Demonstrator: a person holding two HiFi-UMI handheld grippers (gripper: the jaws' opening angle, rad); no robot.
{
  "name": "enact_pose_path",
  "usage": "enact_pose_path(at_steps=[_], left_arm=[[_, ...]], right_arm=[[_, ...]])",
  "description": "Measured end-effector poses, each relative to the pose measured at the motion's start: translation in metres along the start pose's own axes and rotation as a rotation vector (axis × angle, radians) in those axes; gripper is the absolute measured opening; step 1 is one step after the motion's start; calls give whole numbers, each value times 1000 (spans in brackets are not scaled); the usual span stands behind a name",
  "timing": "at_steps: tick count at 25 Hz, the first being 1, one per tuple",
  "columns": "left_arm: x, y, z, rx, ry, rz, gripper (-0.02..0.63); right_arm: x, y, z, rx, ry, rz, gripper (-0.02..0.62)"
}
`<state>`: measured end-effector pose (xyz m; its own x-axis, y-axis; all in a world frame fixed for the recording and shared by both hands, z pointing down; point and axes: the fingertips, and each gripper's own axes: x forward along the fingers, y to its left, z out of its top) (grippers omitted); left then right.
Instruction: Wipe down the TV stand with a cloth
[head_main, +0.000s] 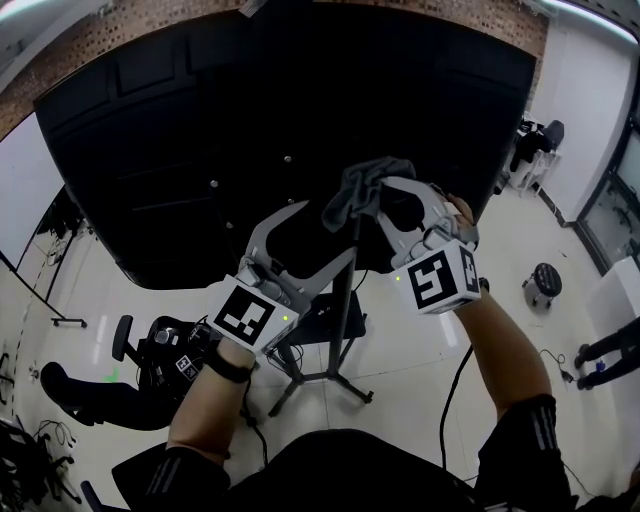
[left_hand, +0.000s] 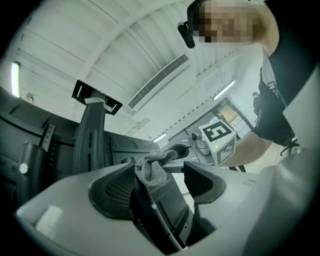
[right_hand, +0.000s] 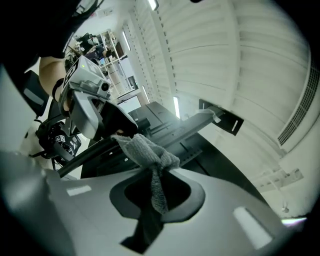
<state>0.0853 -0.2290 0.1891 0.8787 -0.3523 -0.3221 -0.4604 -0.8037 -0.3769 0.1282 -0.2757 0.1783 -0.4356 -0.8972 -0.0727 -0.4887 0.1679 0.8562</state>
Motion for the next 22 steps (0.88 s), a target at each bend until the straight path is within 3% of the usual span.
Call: enact_pose_path(at_steps=[4,14,22], left_arm=[[24,-2,5,18,2,-5,333],[58,-11,-23,-31,61,17,333],[75,-27,-32,-29,79,14,333]], right_arm=[[6,-20,-16,15,2,-10,34],[43,-35,-70,86,19,42,32],[23,-51,-110,107,36,24,32]])
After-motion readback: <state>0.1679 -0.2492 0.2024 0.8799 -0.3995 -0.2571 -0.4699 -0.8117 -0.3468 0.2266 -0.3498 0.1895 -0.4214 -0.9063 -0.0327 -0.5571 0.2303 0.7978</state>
